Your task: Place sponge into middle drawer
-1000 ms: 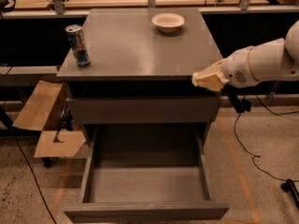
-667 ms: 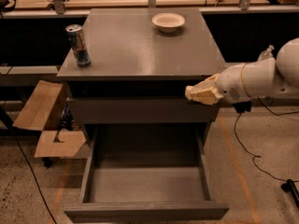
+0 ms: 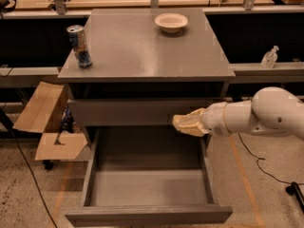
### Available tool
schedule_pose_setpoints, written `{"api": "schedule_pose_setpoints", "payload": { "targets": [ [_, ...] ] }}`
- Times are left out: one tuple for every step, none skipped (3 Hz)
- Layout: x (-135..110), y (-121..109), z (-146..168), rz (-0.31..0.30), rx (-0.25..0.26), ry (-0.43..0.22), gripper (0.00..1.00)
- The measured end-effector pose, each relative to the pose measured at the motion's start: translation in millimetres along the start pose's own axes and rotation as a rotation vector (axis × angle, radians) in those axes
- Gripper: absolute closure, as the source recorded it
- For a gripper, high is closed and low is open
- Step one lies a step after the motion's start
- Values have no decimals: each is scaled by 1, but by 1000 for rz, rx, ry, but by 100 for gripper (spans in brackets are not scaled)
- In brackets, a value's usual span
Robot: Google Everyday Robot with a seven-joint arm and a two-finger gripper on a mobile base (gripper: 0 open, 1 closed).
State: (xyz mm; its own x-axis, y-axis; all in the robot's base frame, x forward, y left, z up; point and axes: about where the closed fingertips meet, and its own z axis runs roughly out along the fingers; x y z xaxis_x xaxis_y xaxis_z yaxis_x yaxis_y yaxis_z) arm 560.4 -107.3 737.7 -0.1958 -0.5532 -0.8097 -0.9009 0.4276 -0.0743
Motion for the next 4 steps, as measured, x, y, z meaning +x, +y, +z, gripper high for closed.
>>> {"api": "schedule_pose_setpoints", "payload": {
  "targets": [
    [2,0,5,-8,2,-4,100],
    [4,5,13,-13,-28,0,100],
    [22,20,33,-14,-65,-41,100],
    [51,43,67,-40,-101,-87,100]
  ]
}}
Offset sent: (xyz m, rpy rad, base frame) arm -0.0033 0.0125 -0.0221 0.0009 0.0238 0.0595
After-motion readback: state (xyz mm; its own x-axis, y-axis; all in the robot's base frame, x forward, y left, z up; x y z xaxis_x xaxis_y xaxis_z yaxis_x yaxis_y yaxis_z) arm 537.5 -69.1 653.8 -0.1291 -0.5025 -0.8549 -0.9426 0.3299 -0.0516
